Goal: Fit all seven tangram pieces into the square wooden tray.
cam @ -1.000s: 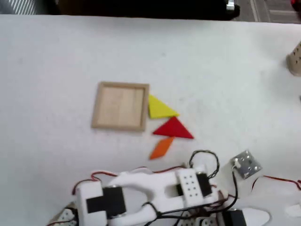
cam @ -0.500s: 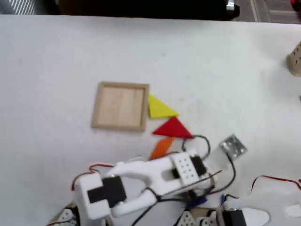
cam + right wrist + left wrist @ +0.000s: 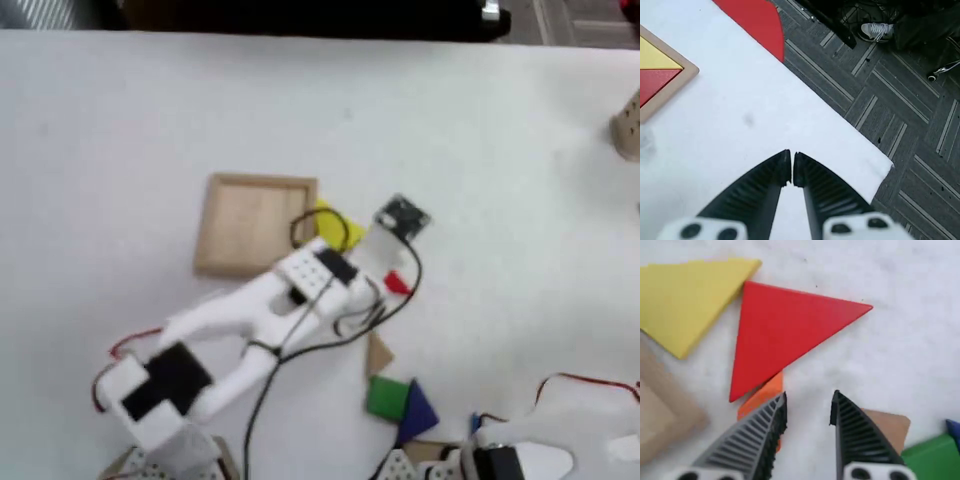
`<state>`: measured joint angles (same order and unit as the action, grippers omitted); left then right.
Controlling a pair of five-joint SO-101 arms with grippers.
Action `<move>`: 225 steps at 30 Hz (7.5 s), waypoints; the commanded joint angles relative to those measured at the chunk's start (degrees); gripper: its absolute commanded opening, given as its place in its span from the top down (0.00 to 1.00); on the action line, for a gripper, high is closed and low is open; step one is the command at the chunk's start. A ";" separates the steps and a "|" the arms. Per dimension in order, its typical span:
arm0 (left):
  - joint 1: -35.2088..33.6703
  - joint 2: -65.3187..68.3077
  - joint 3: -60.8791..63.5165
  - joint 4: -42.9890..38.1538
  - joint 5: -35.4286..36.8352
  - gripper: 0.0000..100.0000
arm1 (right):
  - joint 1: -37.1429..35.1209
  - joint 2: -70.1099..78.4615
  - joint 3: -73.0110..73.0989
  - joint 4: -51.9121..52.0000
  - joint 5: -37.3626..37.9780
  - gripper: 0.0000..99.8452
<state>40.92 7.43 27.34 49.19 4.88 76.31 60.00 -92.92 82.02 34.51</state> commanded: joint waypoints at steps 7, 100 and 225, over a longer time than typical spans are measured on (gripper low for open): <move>23.52 -30.37 25.67 -10.20 -0.18 0.84 | 0.40 -4.35 -2.11 1.10 -0.44 0.98; 28.26 11.21 -8.26 -28.31 3.16 0.96 | 0.48 -10.68 -0.09 2.33 2.37 0.98; -24.48 3.47 -18.11 -17.67 -2.55 0.98 | -47.69 -120.75 161.05 -1.63 28.22 0.98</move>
<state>16.84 14.81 10.81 32.84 2.86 27.25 -52.88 66.11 81.67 61.76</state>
